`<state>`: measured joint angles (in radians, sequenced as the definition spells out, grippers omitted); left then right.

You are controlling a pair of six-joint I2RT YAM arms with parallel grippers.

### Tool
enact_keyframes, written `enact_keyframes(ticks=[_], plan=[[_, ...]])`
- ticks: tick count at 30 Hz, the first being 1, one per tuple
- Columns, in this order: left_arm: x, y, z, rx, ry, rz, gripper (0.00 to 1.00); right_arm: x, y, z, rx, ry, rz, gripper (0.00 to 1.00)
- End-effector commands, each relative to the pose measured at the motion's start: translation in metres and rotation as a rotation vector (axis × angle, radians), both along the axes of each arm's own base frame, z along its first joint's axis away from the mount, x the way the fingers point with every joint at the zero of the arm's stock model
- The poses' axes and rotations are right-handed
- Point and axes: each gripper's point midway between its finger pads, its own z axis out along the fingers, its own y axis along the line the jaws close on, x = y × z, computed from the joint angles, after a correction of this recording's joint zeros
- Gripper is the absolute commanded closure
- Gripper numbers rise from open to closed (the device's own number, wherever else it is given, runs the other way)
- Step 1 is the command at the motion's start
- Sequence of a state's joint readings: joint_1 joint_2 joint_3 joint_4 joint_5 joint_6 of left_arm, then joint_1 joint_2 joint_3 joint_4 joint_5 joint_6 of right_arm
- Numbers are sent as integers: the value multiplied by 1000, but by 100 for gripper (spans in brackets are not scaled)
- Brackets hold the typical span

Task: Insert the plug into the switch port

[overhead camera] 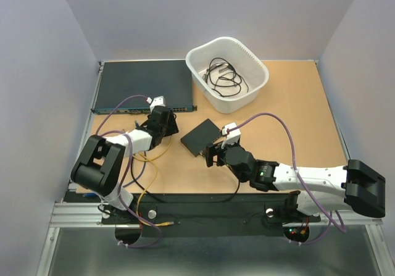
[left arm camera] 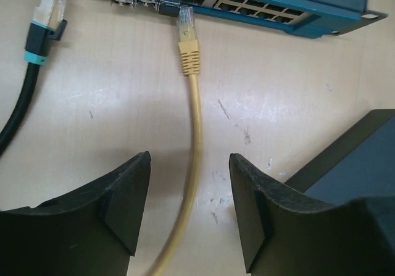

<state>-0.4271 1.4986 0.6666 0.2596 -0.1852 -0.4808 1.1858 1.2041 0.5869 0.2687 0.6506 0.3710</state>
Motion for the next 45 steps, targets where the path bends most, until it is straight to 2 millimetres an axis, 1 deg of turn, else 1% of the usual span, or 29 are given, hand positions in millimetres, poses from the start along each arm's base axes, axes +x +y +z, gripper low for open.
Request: enact_keyframes(ticks=[1,2,4,5,6,10,12,14,17,20,22,23,24,27,29,30,31,32,33,34,35,37,38,39,40,41,43,44,45], plan=[[37,-12,21,-7,-81,-14,37,3,-1,3,15,-13,-34,16],[40,-11,13,5,-63,-12,36,3,-2,3,9,-15,-35,16],[47,-10,8,19,-53,-12,39,3,-4,3,10,-18,-41,16],[53,-11,10,22,-59,-13,39,4,-6,3,8,-20,-45,16],[55,-6,1,32,-37,-1,40,4,-8,3,7,-22,-49,16],[69,-2,2,37,-35,20,41,3,-14,5,12,-30,-59,16],[73,1,-3,32,-20,39,41,3,-15,5,8,-34,-58,16],[77,2,-8,29,2,45,43,3,-15,7,4,-38,-60,16],[81,0,-7,30,3,40,47,4,-17,7,0,-42,-66,16],[82,0,-7,36,3,32,55,4,-19,7,-1,-44,-72,16],[82,-2,-8,40,4,11,65,4,-19,5,-4,-41,-72,16],[82,-3,-8,40,7,1,71,4,-19,5,-3,-40,-68,16],[83,-4,-7,41,6,-5,82,3,-19,4,-2,-38,-67,16],[81,-6,-8,42,12,-24,100,3,-18,5,1,-36,-62,16],[79,-9,-6,31,16,-38,100,4,-18,9,-1,-47,-63,16],[75,-10,2,14,0,-41,100,4,-19,11,-5,-54,-60,16],[75,-15,12,-18,-32,-61,100,3,-18,21,16,-63,-52,16],[66,-15,13,-34,-40,-76,100,2,-17,28,33,-68,-45,16],[65,-19,42,-74,-111,-93,100,1,-16,36,55,-75,-33,16],[58,-29,56,-125,-143,-143,100,-1,-16,44,83,-80,-23,16],[50,-32,84,-172,-221,-167,100,-5,-15,61,143,-88,-6,16],[37,-40,111,-239,-293,-221,100,-9,-13,79,215,-104,24,16],[25,-48,119,-290,-316,-274,100,-16,-8,88,253,-108,75,16],[15,-52,147,-331,-388,-316,100,-21,-9,97,295,-121,105,17],[6,-58,160,-376,-417,-352,100,-25,-6,110,349,-141,136,17],[-10,-70,169,-428,-450,-431,100,-35,0,116,381,-147,207,18],[-38,-85,208,-521,-550,-554,100,-47,1,132,456,-180,276,20],[-49,-88,211,-546,-562,-588,100,-56,5,136,477,-185,337,20],[-62,-89,230,-575,-615,-626,100,-63,4,148,519,-207,372,21]])
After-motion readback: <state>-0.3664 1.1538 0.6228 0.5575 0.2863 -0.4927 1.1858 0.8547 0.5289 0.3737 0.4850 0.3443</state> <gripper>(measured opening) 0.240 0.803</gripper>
